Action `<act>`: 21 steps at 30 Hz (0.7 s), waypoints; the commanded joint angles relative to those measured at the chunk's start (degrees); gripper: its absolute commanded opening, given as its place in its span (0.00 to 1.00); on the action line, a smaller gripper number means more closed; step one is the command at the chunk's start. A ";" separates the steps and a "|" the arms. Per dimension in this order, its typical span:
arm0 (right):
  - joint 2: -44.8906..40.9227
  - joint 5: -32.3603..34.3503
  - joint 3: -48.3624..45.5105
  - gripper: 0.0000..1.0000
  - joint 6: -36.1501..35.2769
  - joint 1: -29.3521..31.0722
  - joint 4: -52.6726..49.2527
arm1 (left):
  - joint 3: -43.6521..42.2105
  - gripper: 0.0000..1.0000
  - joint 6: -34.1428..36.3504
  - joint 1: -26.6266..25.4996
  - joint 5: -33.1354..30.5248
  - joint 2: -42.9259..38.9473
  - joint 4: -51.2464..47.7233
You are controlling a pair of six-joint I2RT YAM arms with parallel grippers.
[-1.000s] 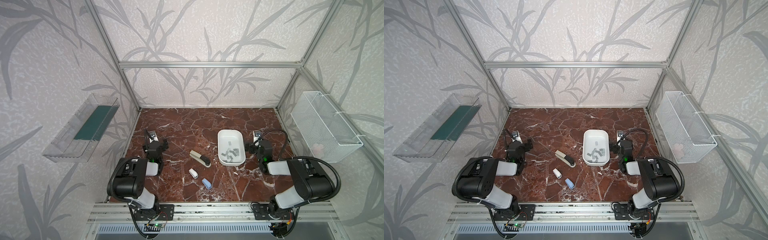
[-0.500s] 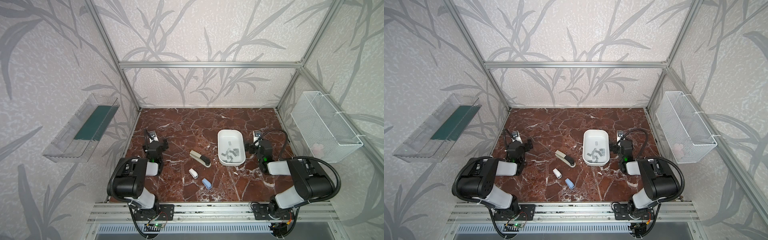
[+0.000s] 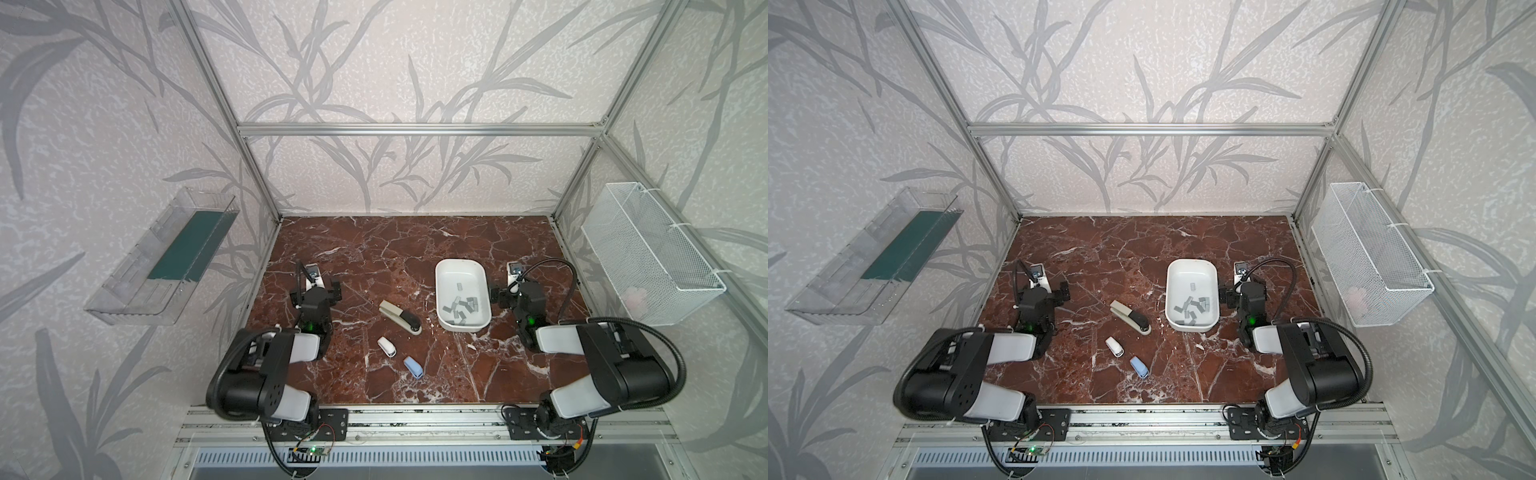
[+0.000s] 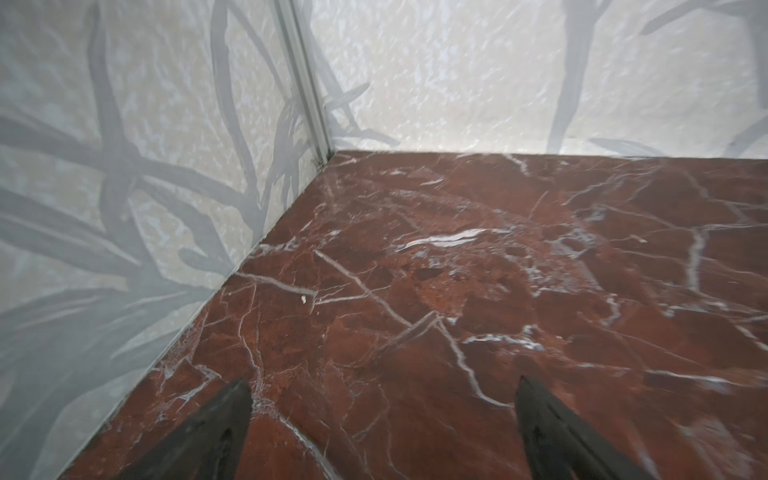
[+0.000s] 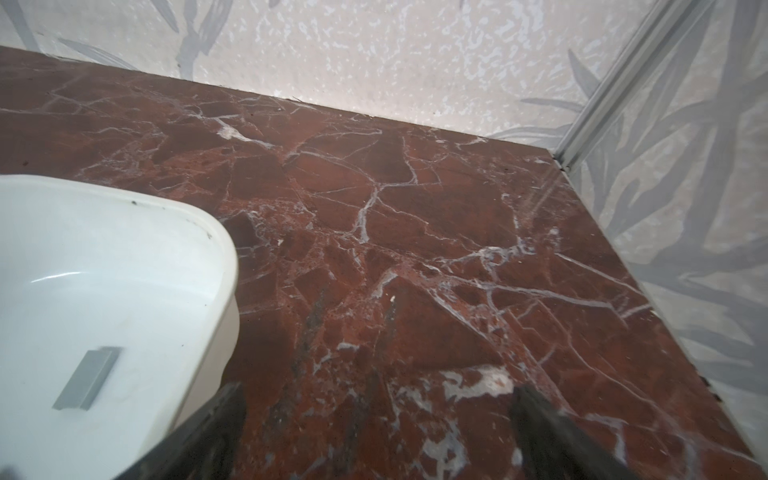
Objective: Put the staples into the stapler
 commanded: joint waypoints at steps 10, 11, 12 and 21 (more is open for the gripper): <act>-37.44 -15.62 16.54 0.99 31.72 3.59 -54.29 | 19.11 0.99 -16.35 -2.10 21.68 -34.60 -58.88; -40.60 -22.39 13.81 0.99 31.84 3.67 -50.44 | 18.81 0.99 -17.75 -1.99 21.94 -36.77 -59.87; -43.84 -28.72 10.73 0.99 33.26 3.96 -45.18 | 18.19 0.99 -19.82 -1.75 21.97 -39.34 -60.51; -42.79 -14.03 11.39 0.92 27.46 37.71 -50.76 | 15.80 0.94 -19.94 -2.22 42.86 -42.44 -53.53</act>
